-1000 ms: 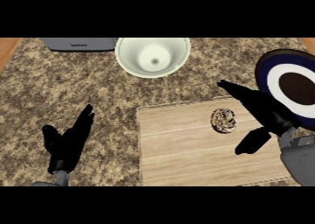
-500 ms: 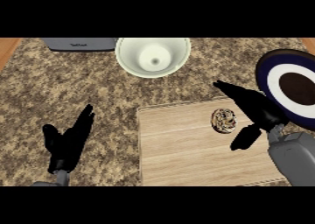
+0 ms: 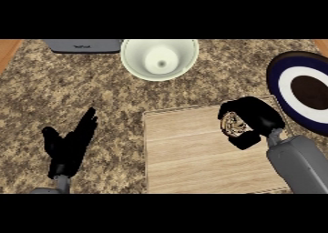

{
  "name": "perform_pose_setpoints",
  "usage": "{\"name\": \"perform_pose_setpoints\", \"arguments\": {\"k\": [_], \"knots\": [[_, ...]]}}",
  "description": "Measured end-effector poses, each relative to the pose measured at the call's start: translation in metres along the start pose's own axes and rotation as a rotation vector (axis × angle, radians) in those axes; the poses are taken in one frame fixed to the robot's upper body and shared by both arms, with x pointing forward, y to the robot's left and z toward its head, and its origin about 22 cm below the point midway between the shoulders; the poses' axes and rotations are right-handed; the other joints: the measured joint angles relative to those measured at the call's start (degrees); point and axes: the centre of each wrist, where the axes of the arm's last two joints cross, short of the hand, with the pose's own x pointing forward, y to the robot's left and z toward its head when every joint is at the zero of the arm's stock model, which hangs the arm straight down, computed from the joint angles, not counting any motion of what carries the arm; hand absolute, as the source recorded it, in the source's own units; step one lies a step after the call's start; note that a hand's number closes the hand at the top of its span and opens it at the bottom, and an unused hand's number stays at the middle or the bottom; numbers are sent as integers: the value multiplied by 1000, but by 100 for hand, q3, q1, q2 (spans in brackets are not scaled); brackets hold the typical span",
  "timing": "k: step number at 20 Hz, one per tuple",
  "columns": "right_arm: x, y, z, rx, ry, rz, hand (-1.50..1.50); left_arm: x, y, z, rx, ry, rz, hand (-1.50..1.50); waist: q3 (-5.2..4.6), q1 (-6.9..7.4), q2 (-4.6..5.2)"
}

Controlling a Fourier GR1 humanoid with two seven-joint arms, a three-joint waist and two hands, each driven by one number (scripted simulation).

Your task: Pick the cupcake from the tray and place it in the plate

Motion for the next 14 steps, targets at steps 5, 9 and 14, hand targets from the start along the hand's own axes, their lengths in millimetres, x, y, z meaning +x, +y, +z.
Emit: {"name": "perform_pose_setpoints", "arguments": {"k": [5,9,14], "knots": [[-4,2,-6,-38,-22,42,150,-3,-5,-2,-1,-5,-5,0,-13,-4,-21],[-3,0,-8,-139,9,39,150,-1,-3,-1,-4,-9,-7,0,-5,9,-2],[-36,-43,-11,-445,440,-84,150,3,-4,1,-4,-32,-6,0,-8,45,108]]}}
